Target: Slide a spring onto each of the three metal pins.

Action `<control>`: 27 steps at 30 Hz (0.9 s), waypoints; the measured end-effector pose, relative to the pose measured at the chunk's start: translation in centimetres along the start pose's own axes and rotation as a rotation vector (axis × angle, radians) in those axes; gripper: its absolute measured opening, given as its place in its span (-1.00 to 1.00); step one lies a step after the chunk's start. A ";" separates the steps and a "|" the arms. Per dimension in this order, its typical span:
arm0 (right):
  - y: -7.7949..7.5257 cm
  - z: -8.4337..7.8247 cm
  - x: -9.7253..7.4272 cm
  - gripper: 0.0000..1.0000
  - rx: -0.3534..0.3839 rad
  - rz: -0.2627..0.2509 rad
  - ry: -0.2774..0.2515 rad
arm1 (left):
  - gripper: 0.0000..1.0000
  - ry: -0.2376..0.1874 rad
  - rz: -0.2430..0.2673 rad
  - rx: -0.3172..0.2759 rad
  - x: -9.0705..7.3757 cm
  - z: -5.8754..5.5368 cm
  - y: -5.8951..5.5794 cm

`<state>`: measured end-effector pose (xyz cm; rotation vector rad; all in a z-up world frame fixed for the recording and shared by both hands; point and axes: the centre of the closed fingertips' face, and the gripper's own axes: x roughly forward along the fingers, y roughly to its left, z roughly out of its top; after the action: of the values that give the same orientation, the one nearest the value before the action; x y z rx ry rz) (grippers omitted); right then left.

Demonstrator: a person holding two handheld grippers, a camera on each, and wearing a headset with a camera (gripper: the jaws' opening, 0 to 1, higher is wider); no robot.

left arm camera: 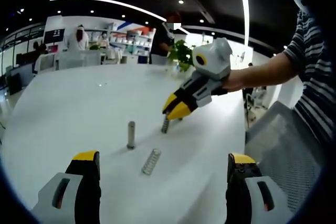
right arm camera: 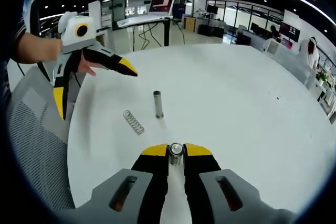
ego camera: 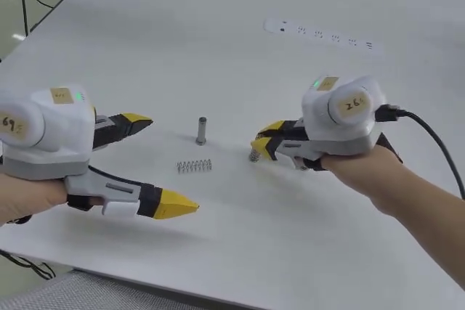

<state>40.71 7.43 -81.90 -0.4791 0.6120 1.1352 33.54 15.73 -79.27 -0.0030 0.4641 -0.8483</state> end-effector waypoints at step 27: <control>0.1 0.1 -0.1 -0.77 0.035 0.000 -0.018 | 0.96 0.014 -0.006 -0.003 0.0 -0.5 -0.2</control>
<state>40.64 7.45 -81.73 -0.4387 0.6148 1.1263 33.23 15.70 -79.66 -0.0011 0.4791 -0.8543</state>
